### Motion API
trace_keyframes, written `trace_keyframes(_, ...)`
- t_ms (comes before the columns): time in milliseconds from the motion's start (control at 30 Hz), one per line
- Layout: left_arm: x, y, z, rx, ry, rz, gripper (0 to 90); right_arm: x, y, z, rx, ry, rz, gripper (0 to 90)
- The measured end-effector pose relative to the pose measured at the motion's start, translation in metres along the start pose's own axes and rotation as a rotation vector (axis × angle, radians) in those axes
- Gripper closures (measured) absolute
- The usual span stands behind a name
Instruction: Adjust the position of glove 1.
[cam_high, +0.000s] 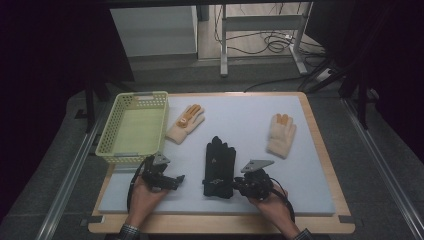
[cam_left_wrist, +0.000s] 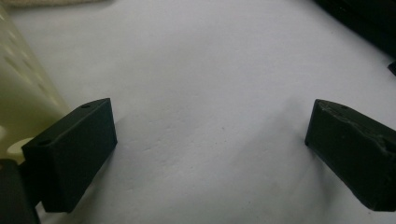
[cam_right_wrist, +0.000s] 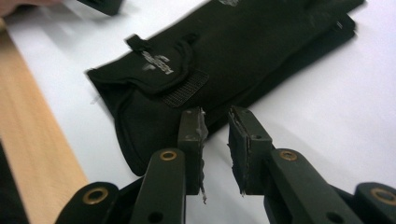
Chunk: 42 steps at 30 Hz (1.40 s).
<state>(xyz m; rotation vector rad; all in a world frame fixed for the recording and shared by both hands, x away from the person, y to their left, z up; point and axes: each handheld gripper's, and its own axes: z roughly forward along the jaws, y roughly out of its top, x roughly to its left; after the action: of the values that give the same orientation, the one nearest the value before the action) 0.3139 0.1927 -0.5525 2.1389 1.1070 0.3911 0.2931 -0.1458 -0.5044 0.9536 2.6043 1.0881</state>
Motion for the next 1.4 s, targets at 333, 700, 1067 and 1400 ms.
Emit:
trace_keyframes(333,0.000,0.000,0.000,0.000,0.000,0.000,2.0,-0.006,0.000,-0.004,-0.002,-0.044,0.000,71.4)
trace_keyframes(700,0.000,0.000,0.000,0.002,-0.001,0.000,2.0,-0.013,-0.014,0.014,0.012,-0.006,-0.015,84.3)
trace_keyframes(1067,0.006,-0.010,-0.011,0.012,-0.011,0.016,2.8,0.004,-0.005,0.033,-0.025,0.035,-0.047,83.4)
trace_keyframes(1400,0.009,-0.017,-0.017,0.010,-0.012,0.016,2.3,0.020,0.011,0.054,-0.033,0.028,-0.084,79.9)
